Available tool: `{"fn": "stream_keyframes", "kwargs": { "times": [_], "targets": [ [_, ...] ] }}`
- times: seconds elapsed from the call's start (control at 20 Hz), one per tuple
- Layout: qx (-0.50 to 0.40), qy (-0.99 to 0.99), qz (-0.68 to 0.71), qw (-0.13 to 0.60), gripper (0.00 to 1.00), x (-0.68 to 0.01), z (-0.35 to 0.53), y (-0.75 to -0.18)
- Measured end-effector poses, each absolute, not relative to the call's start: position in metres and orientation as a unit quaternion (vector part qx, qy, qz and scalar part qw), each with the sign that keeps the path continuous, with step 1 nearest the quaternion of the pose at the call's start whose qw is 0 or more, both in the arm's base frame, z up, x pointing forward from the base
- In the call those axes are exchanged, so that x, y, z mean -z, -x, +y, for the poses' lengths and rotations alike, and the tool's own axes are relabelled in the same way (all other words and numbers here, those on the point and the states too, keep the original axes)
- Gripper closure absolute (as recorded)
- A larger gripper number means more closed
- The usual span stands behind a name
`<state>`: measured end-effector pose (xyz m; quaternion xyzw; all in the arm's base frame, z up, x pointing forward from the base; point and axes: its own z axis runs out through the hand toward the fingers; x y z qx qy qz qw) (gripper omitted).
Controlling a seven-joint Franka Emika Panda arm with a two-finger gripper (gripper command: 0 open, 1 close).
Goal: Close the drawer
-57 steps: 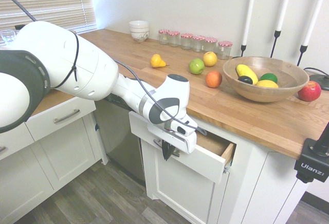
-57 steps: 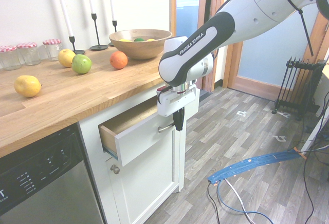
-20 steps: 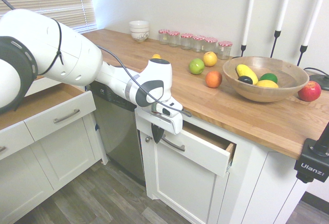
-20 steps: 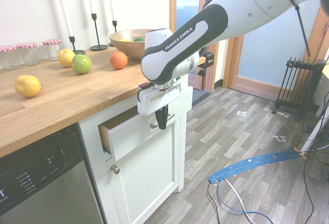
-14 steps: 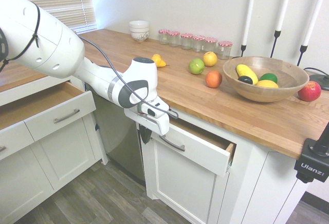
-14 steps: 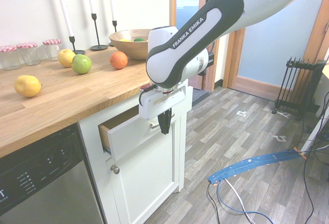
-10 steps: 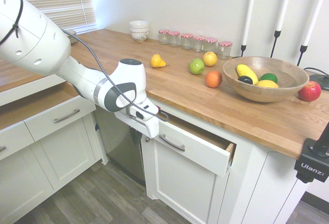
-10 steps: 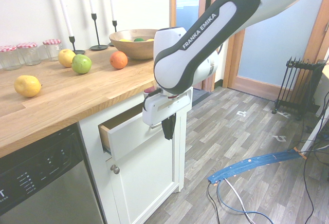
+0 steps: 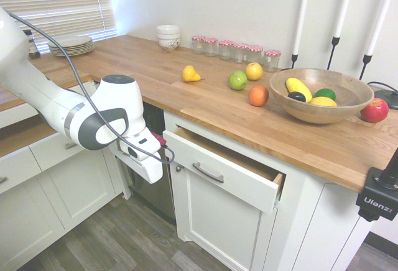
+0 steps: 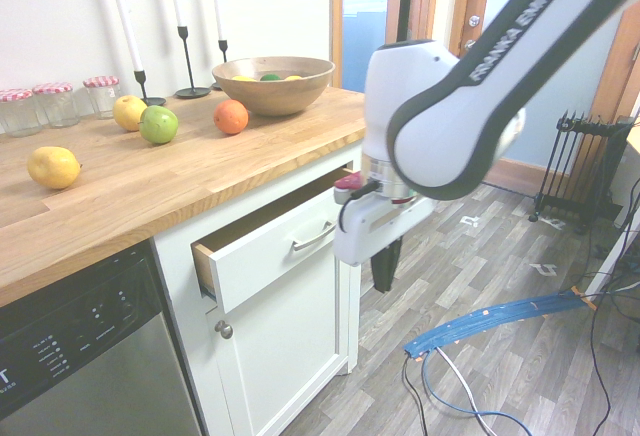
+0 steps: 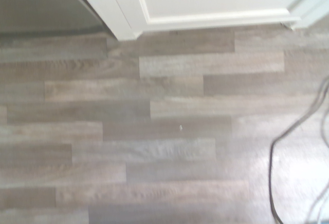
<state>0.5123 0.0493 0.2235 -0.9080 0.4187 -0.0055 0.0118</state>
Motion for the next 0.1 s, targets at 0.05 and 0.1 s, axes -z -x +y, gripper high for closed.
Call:
{"fn": "stream_keyframes", "kwargs": {
  "times": [0.05,0.1],
  "targets": [
    [0.005,0.908,0.419,0.012,0.00,-0.228,0.047,-0.498],
    [0.003,0.908,0.418,0.012,0.00,-0.232,0.044,-0.483]
  ]
}}
